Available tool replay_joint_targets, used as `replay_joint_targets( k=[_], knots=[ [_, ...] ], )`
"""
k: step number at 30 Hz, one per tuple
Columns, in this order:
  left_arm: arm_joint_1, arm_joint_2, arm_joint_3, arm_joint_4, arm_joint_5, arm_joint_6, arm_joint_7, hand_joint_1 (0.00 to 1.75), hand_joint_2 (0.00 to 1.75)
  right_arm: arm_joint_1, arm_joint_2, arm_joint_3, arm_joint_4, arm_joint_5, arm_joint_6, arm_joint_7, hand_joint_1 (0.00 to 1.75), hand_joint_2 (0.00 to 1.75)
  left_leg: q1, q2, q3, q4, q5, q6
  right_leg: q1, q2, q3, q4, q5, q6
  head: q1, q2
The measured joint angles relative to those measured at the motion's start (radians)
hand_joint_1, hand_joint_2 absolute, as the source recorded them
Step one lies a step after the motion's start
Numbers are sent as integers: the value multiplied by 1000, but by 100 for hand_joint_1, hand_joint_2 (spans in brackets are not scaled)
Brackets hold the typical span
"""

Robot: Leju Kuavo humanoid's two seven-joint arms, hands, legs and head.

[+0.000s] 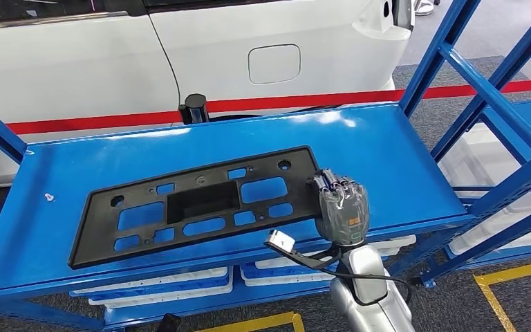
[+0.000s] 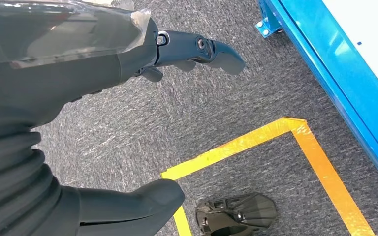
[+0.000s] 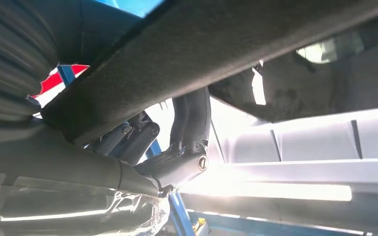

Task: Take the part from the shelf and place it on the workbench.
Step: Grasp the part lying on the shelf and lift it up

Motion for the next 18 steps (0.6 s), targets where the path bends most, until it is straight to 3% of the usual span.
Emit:
replay_joint_targets(
  k=[3,4,7,9,14,18],
  knots=[
    [0,0,0,0,0,2,-5,0,175,11,11,-16,-29,-37,0,-74,175,175,0,0,0,0,0,0,0,0,0,0,0,0,0,0],
    [0,0,0,0,2,4,-8,0,175,18,28,-38,-38,-74,0,-153,175,175,0,0,0,0,0,0,0,0,0,0,0,0,0,0],
    [0,-1,0,0,10,12,-20,0,175,37,131,-176,-50,-257,0,-526,175,175,0,0,0,0,0,0,0,0,0,0,0,0,0,0],
    [1,-1,0,0,18,16,-30,0,175,48,191,-262,-46,-392,0,-678,175,175,1,-2,0,0,0,0,0,-2,1,0,-1,-1,0,0],
    [1,-1,-1,1,36,20,-48,0,175,63,222,-304,-27,-658,0,-653,175,175,0,-3,0,0,0,0,0,-3,1,0,-2,-2,0,0],
    [1,-1,-1,2,39,24,-51,0,175,68,222,-294,-18,-726,0,-633,175,175,0,-3,0,0,0,0,0,-3,1,0,-2,-2,0,0]
  ],
)
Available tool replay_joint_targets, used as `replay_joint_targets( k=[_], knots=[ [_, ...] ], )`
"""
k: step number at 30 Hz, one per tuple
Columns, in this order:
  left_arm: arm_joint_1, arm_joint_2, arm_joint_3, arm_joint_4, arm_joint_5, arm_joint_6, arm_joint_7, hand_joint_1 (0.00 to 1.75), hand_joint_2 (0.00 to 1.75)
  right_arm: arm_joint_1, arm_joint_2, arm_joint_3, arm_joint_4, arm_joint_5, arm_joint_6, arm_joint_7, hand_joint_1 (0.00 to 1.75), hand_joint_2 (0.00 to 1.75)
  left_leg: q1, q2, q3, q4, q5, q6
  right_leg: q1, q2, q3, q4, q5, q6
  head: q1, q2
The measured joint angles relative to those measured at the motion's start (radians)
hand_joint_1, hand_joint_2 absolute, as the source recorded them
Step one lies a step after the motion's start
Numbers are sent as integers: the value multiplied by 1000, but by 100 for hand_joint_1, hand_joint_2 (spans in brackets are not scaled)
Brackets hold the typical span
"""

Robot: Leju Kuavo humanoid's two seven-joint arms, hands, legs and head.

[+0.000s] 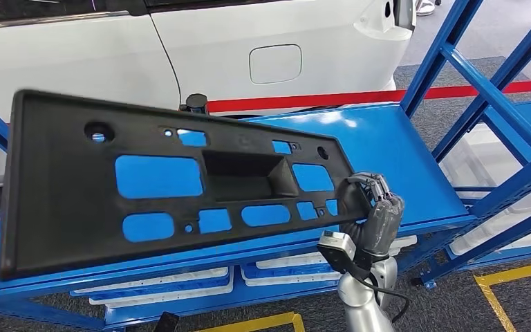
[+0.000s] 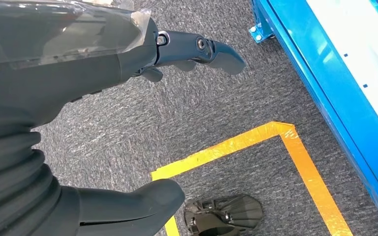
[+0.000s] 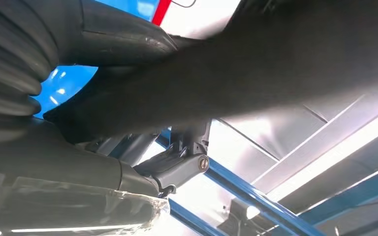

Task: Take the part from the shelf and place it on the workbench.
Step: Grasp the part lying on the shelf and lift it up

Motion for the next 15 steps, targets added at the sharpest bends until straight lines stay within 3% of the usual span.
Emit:
replay_joint_targets(
  k=[3,8,15],
  knots=[
    [0,0,0,0,4,1,-1,0,175,0,-5,11,6,-57,1,18,175,175,0,0,0,0,0,0,0,0,0,0,0,0,0,0],
    [0,0,-3,1,18,4,-9,0,175,-1,-62,86,17,-317,2,80,175,175,0,0,0,0,0,0,0,0,0,0,0,0,0,0],
    [0,0,-11,2,24,12,-10,0,175,-4,-111,141,19,-452,11,98,175,175,0,0,0,0,0,0,0,0,0,0,0,0,0,0]
  ],
)
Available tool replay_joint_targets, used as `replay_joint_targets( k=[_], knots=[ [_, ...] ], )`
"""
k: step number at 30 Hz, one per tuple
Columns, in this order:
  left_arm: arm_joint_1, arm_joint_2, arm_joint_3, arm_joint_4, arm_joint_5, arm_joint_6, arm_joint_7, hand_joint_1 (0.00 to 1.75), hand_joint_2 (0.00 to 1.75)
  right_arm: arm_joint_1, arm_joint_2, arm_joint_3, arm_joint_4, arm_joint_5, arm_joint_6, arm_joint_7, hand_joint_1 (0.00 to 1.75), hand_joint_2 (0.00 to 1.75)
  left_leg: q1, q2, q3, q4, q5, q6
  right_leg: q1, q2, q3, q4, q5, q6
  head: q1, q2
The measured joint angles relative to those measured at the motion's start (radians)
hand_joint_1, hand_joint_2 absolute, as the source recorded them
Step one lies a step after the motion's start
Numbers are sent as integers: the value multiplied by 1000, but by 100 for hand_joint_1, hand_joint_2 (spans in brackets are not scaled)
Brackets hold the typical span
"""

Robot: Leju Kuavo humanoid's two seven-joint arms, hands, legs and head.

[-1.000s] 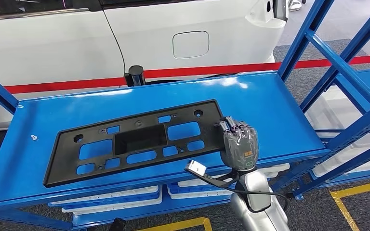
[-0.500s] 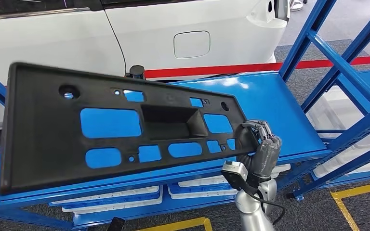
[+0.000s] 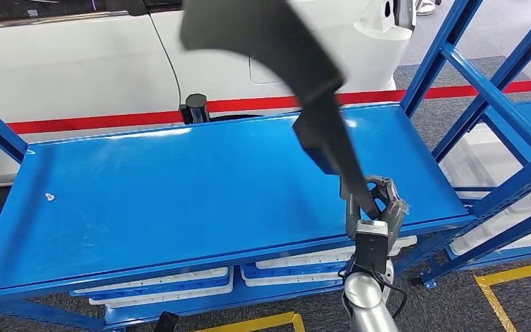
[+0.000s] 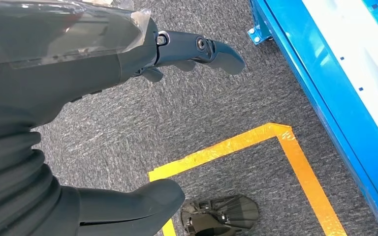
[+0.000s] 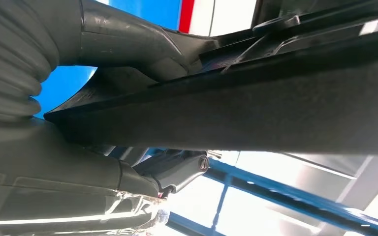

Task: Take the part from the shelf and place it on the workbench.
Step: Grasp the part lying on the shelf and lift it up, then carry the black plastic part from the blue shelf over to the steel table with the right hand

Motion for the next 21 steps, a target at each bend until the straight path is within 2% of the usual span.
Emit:
replay_joint_targets(
  k=[9,21],
  knots=[
    [0,0,-12,8,24,6,2,0,175,-5,-20,3,2,-221,127,43,175,175,0,0,0,0,0,0,0,0,0,0,0,0,0,0],
    [0,0,-12,9,38,24,10,0,175,-31,-27,-22,27,-292,190,93,175,175,0,0,0,0,0,0,0,0,0,0,0,0,0,0]
  ],
)
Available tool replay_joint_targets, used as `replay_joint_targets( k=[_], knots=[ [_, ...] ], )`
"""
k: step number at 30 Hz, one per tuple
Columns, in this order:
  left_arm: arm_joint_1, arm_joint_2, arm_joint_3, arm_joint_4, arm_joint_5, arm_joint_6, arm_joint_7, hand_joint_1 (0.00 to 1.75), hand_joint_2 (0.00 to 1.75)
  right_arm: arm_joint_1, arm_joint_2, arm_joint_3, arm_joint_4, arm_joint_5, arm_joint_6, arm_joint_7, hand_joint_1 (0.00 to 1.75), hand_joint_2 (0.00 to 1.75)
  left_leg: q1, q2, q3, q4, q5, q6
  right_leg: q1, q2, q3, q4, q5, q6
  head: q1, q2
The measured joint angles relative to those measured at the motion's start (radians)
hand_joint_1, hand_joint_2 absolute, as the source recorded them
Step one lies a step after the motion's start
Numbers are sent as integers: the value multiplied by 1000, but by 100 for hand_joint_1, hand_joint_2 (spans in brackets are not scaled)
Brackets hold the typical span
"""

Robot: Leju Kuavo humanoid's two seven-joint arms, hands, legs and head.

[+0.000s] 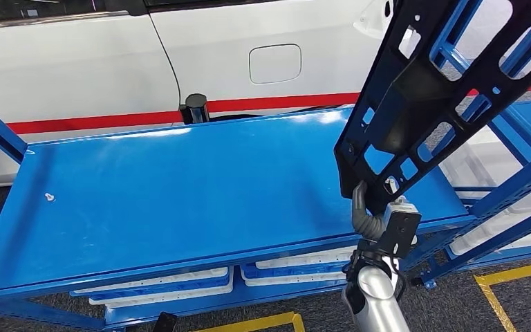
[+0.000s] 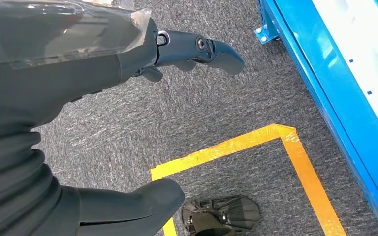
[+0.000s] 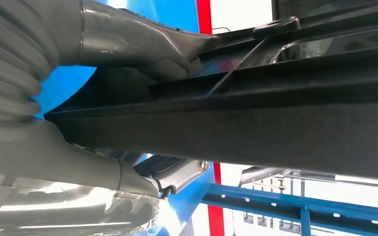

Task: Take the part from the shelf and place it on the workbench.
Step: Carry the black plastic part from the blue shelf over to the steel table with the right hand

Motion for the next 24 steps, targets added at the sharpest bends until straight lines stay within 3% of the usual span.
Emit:
replay_joint_targets(
  k=[14,24],
  knots=[
    [3,0,0,0,35,10,-21,0,175,-5,-4,-5,1,14,5,2,175,175,0,0,0,0,0,0,0,0,0,0,0,0,0,0],
    [10,0,1,0,61,16,-36,0,175,-5,-5,-5,1,20,5,2,175,175,-9,0,0,2,-6,9,-12,0,1,-1,-1,6,0,0]
  ],
)
